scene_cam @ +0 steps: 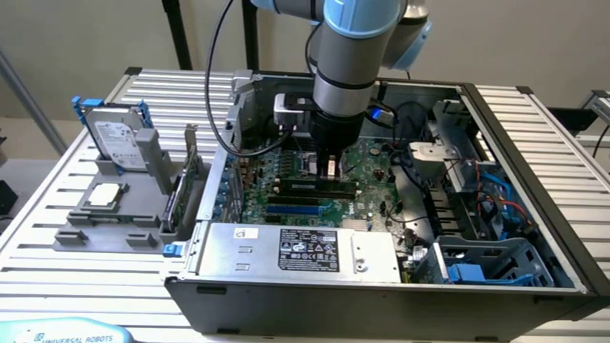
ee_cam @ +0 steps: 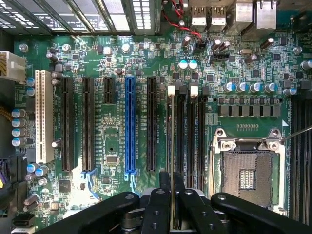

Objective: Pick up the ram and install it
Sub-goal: 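Insert the ram into the slot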

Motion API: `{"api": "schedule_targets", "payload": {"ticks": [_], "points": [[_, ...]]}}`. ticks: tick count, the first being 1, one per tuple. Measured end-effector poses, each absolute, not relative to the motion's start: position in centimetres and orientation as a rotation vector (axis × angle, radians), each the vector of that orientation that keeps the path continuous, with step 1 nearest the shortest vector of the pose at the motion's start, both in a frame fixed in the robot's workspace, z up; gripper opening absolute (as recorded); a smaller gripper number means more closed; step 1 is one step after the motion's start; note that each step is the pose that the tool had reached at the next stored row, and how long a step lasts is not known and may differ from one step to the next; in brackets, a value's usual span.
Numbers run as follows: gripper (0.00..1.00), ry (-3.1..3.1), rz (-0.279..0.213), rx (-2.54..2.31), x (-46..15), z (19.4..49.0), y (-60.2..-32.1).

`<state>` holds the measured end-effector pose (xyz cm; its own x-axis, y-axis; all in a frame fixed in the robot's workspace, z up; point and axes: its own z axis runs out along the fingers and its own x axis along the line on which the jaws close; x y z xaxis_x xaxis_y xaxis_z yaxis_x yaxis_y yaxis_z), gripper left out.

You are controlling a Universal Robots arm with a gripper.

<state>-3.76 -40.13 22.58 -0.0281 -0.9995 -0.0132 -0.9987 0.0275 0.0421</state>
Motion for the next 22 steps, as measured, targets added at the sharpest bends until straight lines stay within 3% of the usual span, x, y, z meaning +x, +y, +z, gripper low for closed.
{"api": "schedule_targets", "payload": {"ticks": [22], "points": [[0.14, -2.238, -0.061, 2.175, -3.76, 22.24, -40.01]]}}
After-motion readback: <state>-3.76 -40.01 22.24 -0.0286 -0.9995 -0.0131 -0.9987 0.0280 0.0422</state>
